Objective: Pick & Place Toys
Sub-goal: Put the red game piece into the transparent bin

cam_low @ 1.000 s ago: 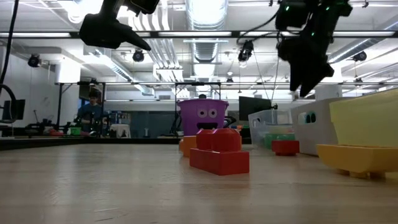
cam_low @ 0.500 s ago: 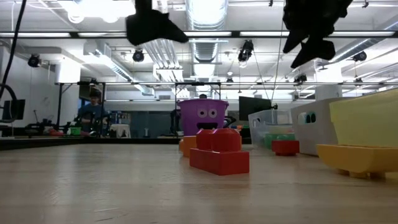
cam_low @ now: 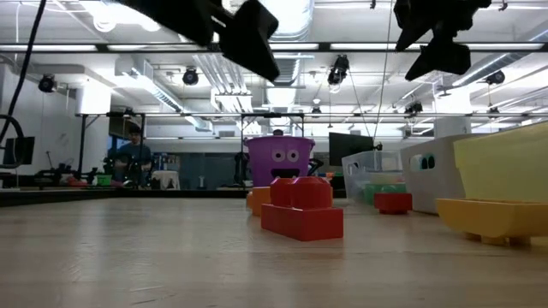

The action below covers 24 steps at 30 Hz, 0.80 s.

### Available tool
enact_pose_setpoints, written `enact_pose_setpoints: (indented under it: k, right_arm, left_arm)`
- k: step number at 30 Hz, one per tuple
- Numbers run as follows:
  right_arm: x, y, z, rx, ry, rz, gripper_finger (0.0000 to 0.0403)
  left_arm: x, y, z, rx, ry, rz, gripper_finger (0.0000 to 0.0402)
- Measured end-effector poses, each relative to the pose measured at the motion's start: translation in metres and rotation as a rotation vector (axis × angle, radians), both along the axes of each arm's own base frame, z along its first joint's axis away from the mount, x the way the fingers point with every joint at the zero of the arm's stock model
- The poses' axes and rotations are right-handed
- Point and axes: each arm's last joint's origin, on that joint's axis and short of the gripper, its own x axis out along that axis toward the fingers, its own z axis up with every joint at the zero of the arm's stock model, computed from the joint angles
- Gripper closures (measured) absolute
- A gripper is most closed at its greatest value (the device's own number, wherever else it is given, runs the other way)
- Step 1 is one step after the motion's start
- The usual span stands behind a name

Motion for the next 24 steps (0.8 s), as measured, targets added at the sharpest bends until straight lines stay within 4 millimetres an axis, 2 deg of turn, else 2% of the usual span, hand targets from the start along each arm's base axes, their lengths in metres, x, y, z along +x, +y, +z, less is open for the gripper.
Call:
enact_pose_setpoints:
  k: [4, 10, 14, 20, 24]
  right_arm:
    - [0.003, 0.02, 0.007, 0.039, -0.092, 0.042, 0.0137]
    - [0.004, 0.051, 0.025, -0.005, -0.306, 0.089, 0.0137]
    - [0.001, 0.059, 0.03, -0.013, -0.353, 0.099, 0.0137]
    - [0.001, 0.059, 0.03, 0.004, -0.355, 0.091, 0.0137]
    - [0.001, 0.059, 0.03, 0.004, -0.354, 0.092, 0.0137]
  left_arm:
    - [0.008, -0.003, -0.02, 0.051, 0.016, -0.078, 0.0014]
    - [0.022, -0.007, -0.055, 0.076, 0.049, -0.075, 0.0014]
    - [0.029, -0.007, -0.067, 0.096, 0.03, -0.087, 0.0014]
    - [0.037, -0.002, -0.087, 0.096, 0.065, -0.097, 0.0015]
    - [0.037, 0.0, -0.093, 0.081, 0.087, -0.106, 0.0034]
